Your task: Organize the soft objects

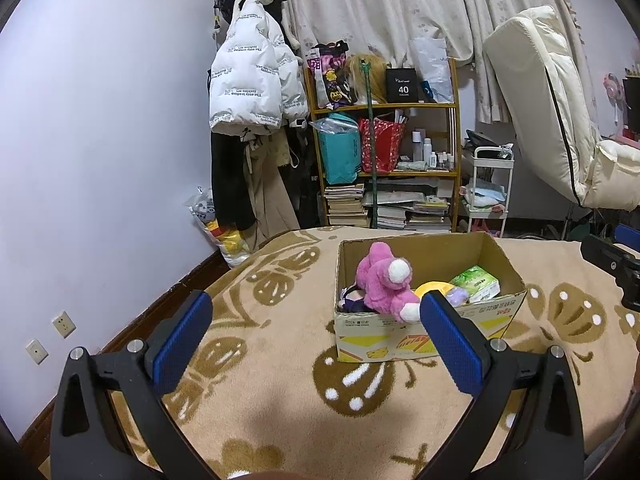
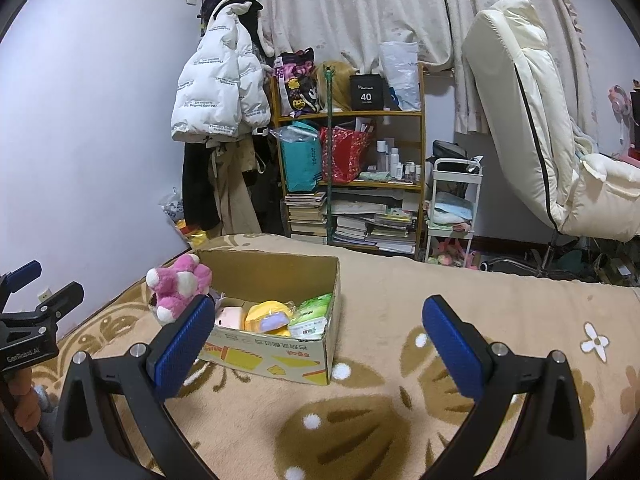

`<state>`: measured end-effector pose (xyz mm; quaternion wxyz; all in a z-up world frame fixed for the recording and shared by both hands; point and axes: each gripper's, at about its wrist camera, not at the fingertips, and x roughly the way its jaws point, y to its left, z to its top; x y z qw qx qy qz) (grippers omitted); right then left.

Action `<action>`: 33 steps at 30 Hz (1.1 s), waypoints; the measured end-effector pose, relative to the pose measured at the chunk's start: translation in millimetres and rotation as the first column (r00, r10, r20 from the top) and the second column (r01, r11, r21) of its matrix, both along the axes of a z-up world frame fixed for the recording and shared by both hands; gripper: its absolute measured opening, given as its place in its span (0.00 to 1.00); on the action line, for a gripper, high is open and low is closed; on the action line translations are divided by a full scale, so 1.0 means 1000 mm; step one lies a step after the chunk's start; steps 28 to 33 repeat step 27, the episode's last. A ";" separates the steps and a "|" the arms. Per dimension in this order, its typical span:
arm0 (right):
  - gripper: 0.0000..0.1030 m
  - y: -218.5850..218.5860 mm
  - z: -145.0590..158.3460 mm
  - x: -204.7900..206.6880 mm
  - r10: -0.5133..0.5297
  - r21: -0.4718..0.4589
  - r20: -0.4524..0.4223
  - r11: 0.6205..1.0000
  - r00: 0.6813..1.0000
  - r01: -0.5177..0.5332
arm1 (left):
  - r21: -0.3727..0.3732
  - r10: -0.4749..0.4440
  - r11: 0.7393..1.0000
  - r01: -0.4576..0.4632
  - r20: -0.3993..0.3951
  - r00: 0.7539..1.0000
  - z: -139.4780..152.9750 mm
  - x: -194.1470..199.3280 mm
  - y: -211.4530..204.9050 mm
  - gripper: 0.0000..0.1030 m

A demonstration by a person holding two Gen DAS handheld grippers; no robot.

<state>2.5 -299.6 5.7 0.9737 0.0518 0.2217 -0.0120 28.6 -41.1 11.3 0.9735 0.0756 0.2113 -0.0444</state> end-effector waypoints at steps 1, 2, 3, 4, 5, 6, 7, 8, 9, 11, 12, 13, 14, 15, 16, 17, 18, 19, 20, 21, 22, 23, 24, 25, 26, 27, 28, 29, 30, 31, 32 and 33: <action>1.00 0.000 0.000 -0.001 0.002 0.000 0.001 1.000 1.000 -0.002 | 0.000 0.000 1.000 0.000 0.001 1.000 0.000 0.000 0.000 0.99; 1.00 -0.001 0.000 -0.001 0.003 0.001 0.001 1.000 1.000 -0.003 | 0.002 -0.001 1.000 0.001 0.000 1.000 0.000 0.000 0.000 0.99; 1.00 -0.001 0.000 0.000 0.003 0.002 0.000 1.000 1.000 -0.003 | 0.003 -0.001 1.000 0.001 0.000 1.000 0.000 0.001 0.000 0.99; 1.00 -0.001 0.000 0.000 0.003 0.002 -0.001 1.000 1.000 -0.003 | 0.002 0.000 1.000 0.000 0.000 1.000 0.000 0.000 0.000 0.99; 1.00 -0.001 0.000 -0.001 0.003 0.000 0.001 1.000 1.000 -0.003 | 0.001 0.000 1.000 0.000 -0.002 1.000 0.000 0.000 -0.001 0.99; 1.00 -0.001 0.000 0.000 0.003 0.000 0.000 1.000 1.000 -0.003 | 0.002 0.000 1.000 0.000 -0.003 1.000 0.000 0.000 -0.001 0.99; 1.00 -0.001 0.000 0.000 0.004 0.000 0.000 1.000 1.000 -0.004 | 0.002 -0.002 1.000 0.002 -0.005 1.000 -0.001 0.000 0.000 0.99; 1.00 -0.001 0.000 -0.001 0.003 0.000 0.001 1.000 1.000 -0.003 | 0.001 -0.004 1.000 0.004 -0.007 1.000 -0.001 0.000 0.000 0.99; 1.00 -0.001 0.000 0.000 0.003 -0.001 0.000 1.000 1.000 -0.003 | 0.001 -0.004 1.000 0.004 -0.008 1.000 -0.001 0.000 0.001 0.99; 1.00 -0.001 0.000 0.000 0.003 0.000 0.000 1.000 1.000 -0.003 | 0.001 -0.004 1.000 0.004 -0.007 1.000 -0.001 0.000 0.001 0.99; 1.00 -0.001 0.000 0.000 0.003 0.000 -0.001 1.000 1.000 -0.003 | 0.001 -0.005 1.000 0.005 -0.008 1.000 -0.001 0.000 0.001 0.99; 1.00 -0.001 0.000 0.000 0.002 0.000 -0.001 1.000 1.000 -0.002 | 0.001 -0.005 1.000 0.005 -0.010 1.000 -0.001 0.000 0.001 0.99; 1.00 -0.001 0.000 0.000 0.003 -0.001 -0.001 1.000 1.000 -0.003 | 0.000 -0.005 1.000 0.005 -0.010 1.000 -0.001 0.000 0.001 0.99; 1.00 -0.001 0.000 0.000 0.003 -0.001 -0.001 1.000 1.000 -0.003 | 0.001 -0.006 1.000 0.006 -0.010 1.000 -0.002 0.000 0.001 0.99; 1.00 0.000 0.000 0.000 0.002 0.000 0.000 1.000 1.000 -0.002 | 0.002 -0.006 1.000 0.006 -0.010 1.000 -0.002 0.000 0.001 0.99; 1.00 0.000 0.000 0.000 0.002 0.000 0.000 1.000 1.000 -0.002 | 0.002 -0.006 1.000 0.006 -0.010 1.000 -0.001 0.000 0.000 0.99; 1.00 0.000 0.000 0.000 0.002 0.000 0.000 1.000 1.000 -0.002 | 0.002 -0.008 1.000 0.008 -0.010 1.000 -0.002 0.001 0.001 0.99; 1.00 0.000 0.000 0.000 0.002 0.000 0.000 1.000 1.000 -0.002 | 0.002 -0.010 1.000 0.010 -0.010 1.000 -0.002 0.000 0.001 0.99; 1.00 -0.001 0.000 0.000 0.002 0.001 0.000 1.000 1.000 -0.002 | 0.003 -0.013 1.000 0.014 -0.010 1.000 -0.003 -0.001 0.001 0.99; 1.00 -0.001 0.000 0.000 0.001 0.001 0.000 1.000 1.000 -0.001 | 0.004 -0.015 1.000 0.015 -0.010 1.000 -0.003 -0.001 0.001 0.99; 1.00 -0.001 0.000 0.000 0.000 0.002 0.000 1.000 1.000 0.000 | 0.005 -0.016 1.000 0.016 -0.009 1.000 -0.004 -0.001 0.000 0.99; 1.00 -0.002 0.000 0.000 0.003 0.002 0.000 1.000 1.000 -0.003 | 0.005 -0.017 1.000 0.017 -0.010 1.000 -0.004 -0.001 0.000 0.99; 1.00 -0.002 0.000 0.000 0.003 0.002 0.000 1.000 1.000 -0.003 | 0.006 -0.020 1.000 0.020 -0.012 1.000 -0.004 -0.001 0.000 0.99; 1.00 -0.002 0.001 0.000 0.002 0.001 0.001 1.000 1.000 -0.002 | 0.006 -0.021 1.000 0.021 -0.014 1.000 -0.005 -0.001 -0.001 0.99; 1.00 -0.003 0.001 0.000 0.004 0.000 0.000 1.000 1.000 -0.004 | 0.009 -0.021 1.000 0.021 -0.014 1.000 -0.005 -0.001 -0.001 0.99; 1.00 -0.003 0.001 0.000 0.005 0.000 0.000 1.000 1.000 -0.005 | 0.010 -0.021 1.000 0.021 -0.014 1.000 -0.005 -0.002 -0.001 0.99; 1.00 -0.003 0.001 0.000 0.005 0.000 0.000 1.000 1.000 -0.005 | 0.010 -0.021 1.000 0.021 -0.014 1.000 -0.005 -0.002 -0.001 0.99; 1.00 -0.003 0.001 0.000 0.005 0.000 0.000 1.000 1.000 -0.005 | 0.010 -0.021 1.000 0.021 -0.014 1.000 -0.005 -0.002 -0.001 0.99; 1.00 -0.003 0.001 0.000 0.005 0.000 0.000 1.000 1.000 -0.005 | 0.010 -0.021 1.000 0.021 -0.014 1.000 -0.005 -0.002 -0.001 0.99; 1.00 -0.003 0.001 0.000 0.005 0.000 0.000 1.000 1.000 -0.005 | 0.010 -0.021 1.000 0.021 -0.014 1.000 -0.005 -0.002 -0.001 0.99; 1.00 -0.003 0.001 0.000 0.005 0.000 0.000 1.000 1.000 -0.005 | 0.010 -0.021 1.000 0.021 -0.014 1.000 -0.005 -0.002 -0.001 0.99; 1.00 -0.003 0.001 0.000 0.005 0.000 0.000 1.000 1.000 -0.005 | 0.010 -0.021 1.000 0.021 -0.014 1.000 -0.005 -0.002 -0.001 0.99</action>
